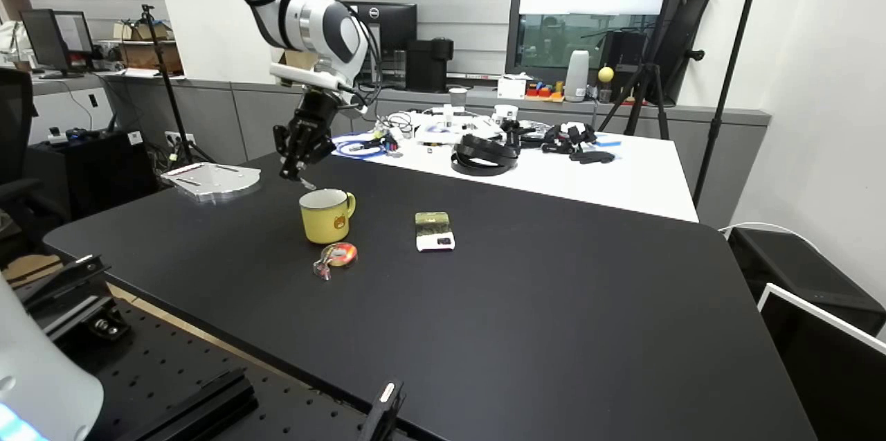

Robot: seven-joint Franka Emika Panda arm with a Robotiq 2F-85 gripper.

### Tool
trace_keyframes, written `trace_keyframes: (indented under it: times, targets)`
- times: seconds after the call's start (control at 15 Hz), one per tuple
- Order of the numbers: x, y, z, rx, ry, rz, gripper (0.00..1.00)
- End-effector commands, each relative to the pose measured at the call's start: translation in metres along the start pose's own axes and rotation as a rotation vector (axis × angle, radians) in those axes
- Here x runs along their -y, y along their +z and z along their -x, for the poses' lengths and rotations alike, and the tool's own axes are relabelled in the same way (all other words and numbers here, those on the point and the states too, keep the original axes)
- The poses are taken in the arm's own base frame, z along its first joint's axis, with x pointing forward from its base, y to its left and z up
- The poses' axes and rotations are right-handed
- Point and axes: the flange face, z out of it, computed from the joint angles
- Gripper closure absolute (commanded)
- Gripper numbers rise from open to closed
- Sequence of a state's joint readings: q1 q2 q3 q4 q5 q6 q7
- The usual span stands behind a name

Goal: Pick up the pen from the table and put it in the yellow cup. Pick up the pen from the yellow cup and put it on the table

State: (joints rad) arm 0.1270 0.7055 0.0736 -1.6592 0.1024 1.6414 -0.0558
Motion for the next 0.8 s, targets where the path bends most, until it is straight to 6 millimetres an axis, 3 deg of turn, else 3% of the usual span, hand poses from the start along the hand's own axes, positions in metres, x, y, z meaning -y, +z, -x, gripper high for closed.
trace_keyframes:
  times: [0.0,0.47,0.73]
  targets:
    - [0.020,0.030,-0.016,-0.134,-0.067,0.097,0.97]
    - [0.040,0.084,-0.048,-0.383,-0.140,0.094,0.97]
    - [0.040,0.093,-0.048,-0.416,-0.143,0.100,0.97]
